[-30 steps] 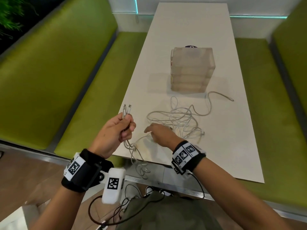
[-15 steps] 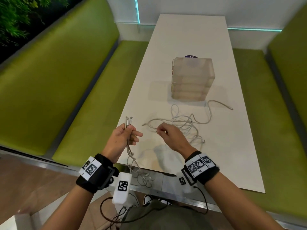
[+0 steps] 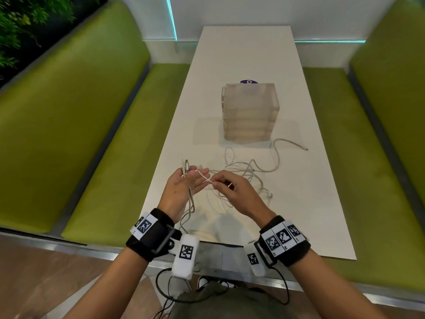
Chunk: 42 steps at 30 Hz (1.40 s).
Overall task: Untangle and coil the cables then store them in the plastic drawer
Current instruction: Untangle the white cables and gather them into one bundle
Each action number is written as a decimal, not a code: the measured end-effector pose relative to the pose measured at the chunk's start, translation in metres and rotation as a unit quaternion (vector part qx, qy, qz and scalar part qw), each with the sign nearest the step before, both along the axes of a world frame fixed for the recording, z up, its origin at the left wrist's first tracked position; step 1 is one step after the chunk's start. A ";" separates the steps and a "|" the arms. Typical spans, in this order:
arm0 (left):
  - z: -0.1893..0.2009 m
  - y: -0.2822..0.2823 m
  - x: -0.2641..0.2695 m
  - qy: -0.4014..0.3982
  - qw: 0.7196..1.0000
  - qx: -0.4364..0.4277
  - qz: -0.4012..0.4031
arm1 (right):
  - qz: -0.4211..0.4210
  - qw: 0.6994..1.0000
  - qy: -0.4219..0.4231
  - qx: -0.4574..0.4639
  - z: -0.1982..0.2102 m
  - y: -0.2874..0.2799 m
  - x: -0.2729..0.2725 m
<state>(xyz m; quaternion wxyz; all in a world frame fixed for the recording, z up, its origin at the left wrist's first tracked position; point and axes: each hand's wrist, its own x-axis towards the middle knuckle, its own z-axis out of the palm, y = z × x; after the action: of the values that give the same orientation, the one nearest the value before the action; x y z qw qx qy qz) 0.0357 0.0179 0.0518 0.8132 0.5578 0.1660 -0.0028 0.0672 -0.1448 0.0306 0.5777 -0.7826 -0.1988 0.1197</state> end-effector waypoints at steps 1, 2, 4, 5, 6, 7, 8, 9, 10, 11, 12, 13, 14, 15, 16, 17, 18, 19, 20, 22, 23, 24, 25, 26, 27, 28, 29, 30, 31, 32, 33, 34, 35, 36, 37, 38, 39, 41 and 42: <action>0.001 -0.001 0.000 -0.001 1.000 -0.013 -0.002 | -0.002 1.000 -0.006 0.004 -0.001 0.001 -0.001; 0.002 -0.002 0.000 -0.004 1.000 -0.025 -0.005 | -0.004 1.000 -0.013 0.008 -0.002 0.001 -0.001; 0.004 -0.003 -0.001 -0.012 0.999 -0.044 -0.014 | -0.010 0.999 -0.027 0.016 -0.003 0.002 -0.003; 0.004 -0.003 -0.002 -0.013 0.998 -0.055 -0.020 | -0.011 0.999 -0.033 0.019 -0.003 0.003 -0.003; 0.005 -0.003 -0.002 -0.013 0.997 -0.068 -0.025 | -0.010 0.999 -0.038 0.020 -0.004 0.004 -0.004; 0.005 -0.002 -0.002 -0.010 0.996 -0.083 -0.030 | -0.008 0.999 -0.041 0.020 -0.005 0.005 -0.004; 0.006 -0.002 -0.003 -0.007 0.995 -0.098 -0.035 | -0.003 0.999 -0.042 0.019 -0.006 0.006 -0.005; 0.006 -0.002 -0.002 -0.003 0.993 -0.111 -0.039 | 0.004 0.999 -0.040 0.016 -0.007 0.006 -0.005; 0.007 -0.001 -0.002 0.001 0.992 -0.123 -0.042 | 0.011 0.999 -0.039 0.013 -0.008 0.006 -0.005; 0.008 -0.001 -0.003 0.006 0.990 -0.135 -0.044 | 0.016 0.999 -0.036 0.010 -0.008 0.006 -0.005; 0.008 -0.001 -0.003 0.010 0.987 -0.151 -0.044 | 0.019 0.999 -0.036 0.010 -0.008 0.006 -0.005; 0.009 -0.001 -0.003 0.016 0.984 -0.169 -0.046 | 0.019 0.999 -0.041 0.010 -0.007 0.006 -0.005; 0.010 -0.001 -0.003 0.022 0.981 -0.186 -0.051 | 0.019 0.999 -0.049 0.008 -0.005 0.006 -0.005; 0.011 -0.001 -0.003 0.028 0.979 -0.195 -0.057 | 0.019 0.998 -0.058 0.006 -0.003 0.006 -0.006; 0.012 -0.001 -0.003 0.031 0.978 -0.198 -0.062 | 0.020 0.998 -0.061 0.004 -0.002 0.006 -0.006; 0.013 0.000 -0.002 0.034 0.978 -0.194 -0.063 | 0.025 0.998 -0.051 -0.001 -0.001 0.006 -0.007; 0.014 0.001 -0.001 0.033 0.979 -0.192 -0.061 | 0.037 0.999 -0.026 -0.008 0.000 0.005 -0.007; 0.015 0.002 0.000 0.028 0.980 -0.187 -0.054 | 0.060 0.998 0.008 -0.021 0.001 0.004 -0.006; 0.017 0.003 0.001 0.020 0.982 -0.180 -0.047 | 0.091 0.994 0.031 -0.054 0.001 0.003 -0.004; 0.022 0.004 0.001 -0.005 0.987 -0.154 -0.050 | 0.166 0.972 0.023 -0.163 -0.004 0.002 0.002; 0.026 0.004 0.001 -0.021 0.988 -0.146 -0.054 | 0.195 0.956 0.009 -0.221 -0.009 0.003 0.006; 0.030 0.003 0.001 -0.037 0.988 -0.142 -0.054 | 0.209 0.939 -0.002 -0.272 -0.014 0.002 0.011; 0.035 0.003 0.001 -0.051 0.988 -0.136 -0.054 | 0.209 0.927 -0.006 -0.311 -0.022 0.002 0.017; 0.042 0.003 0.001 -0.064 0.988 -0.129 -0.053 | 0.196 0.924 -0.004 -0.329 -0.028 -0.001 0.023; 0.048 0.003 0.001 -0.076 0.988 -0.122 -0.051 | 0.173 0.927 -0.001 -0.331 -0.035 -0.004 0.029; 0.054 0.004 0.001 -0.087 0.988 -0.118 -0.046 | 0.151 0.933 -0.001 -0.327 -0.038 -0.007 0.035; 0.059 0.005 0.001 -0.097 0.988 -0.115 -0.040 | 0.131 0.937 -0.002 -0.324 -0.040 -0.010 0.040; 0.065 0.007 0.001 -0.107 0.987 -0.112 -0.034 | 0.114 0.940 -0.005 -0.323 -0.042 -0.013 0.045; 0.070 0.009 0.001 -0.117 0.986 -0.112 -0.029 | 0.098 0.942 -0.014 -0.321 -0.044 -0.015 0.050; 0.075 0.011 0.000 -0.126 0.985 -0.114 -0.023 | 0.082 0.943 -0.024 -0.322 -0.045 -0.018 0.055; 0.079 0.012 0.000 -0.133 0.984 -0.118 -0.018 | 0.064 0.945 -0.039 -0.320 -0.046 -0.021 0.059; 0.084 0.014 -0.001 -0.141 0.983 -0.120 -0.013 | 0.049 0.946 -0.048 -0.316 -0.047 -0.024 0.064; 0.089 0.015 -0.002 -0.148 0.981 -0.121 -0.009 | 0.041 0.948 -0.053 -0.312 -0.048 -0.026 0.069; 0.093 0.015 -0.003 -0.154 0.981 -0.121 -0.006 | 0.036 0.948 -0.056 -0.310 -0.049 -0.028 0.073; 0.097 0.014 -0.005 -0.159 0.979 -0.124 -0.003 | 0.034 0.948 -0.058 -0.311 -0.050 -0.029 0.077; 0.101 0.014 -0.006 -0.164 0.978 -0.128 -0.001 | 0.033 0.948 -0.054 -0.312 -0.051 -0.029 0.081; 0.105 0.013 -0.007 -0.168 0.977 -0.133 0.001 | 0.030 0.948 -0.047 -0.312 -0.051 -0.030 0.084; 0.113 0.012 -0.010 -0.177 0.974 -0.140 0.005 | 0.022 0.950 -0.034 -0.310 -0.052 -0.030 0.089; 0.117 0.012 -0.011 -0.182 0.974 -0.135 0.008 | 0.019 0.950 -0.030 -0.309 -0.053 -0.031 0.091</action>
<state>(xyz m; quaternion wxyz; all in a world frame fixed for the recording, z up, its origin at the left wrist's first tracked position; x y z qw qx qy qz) 0.0244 0.0302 0.1688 0.8978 0.4322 0.0184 0.0828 0.1578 -0.1753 -0.0225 0.2991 -0.9221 -0.1838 0.1625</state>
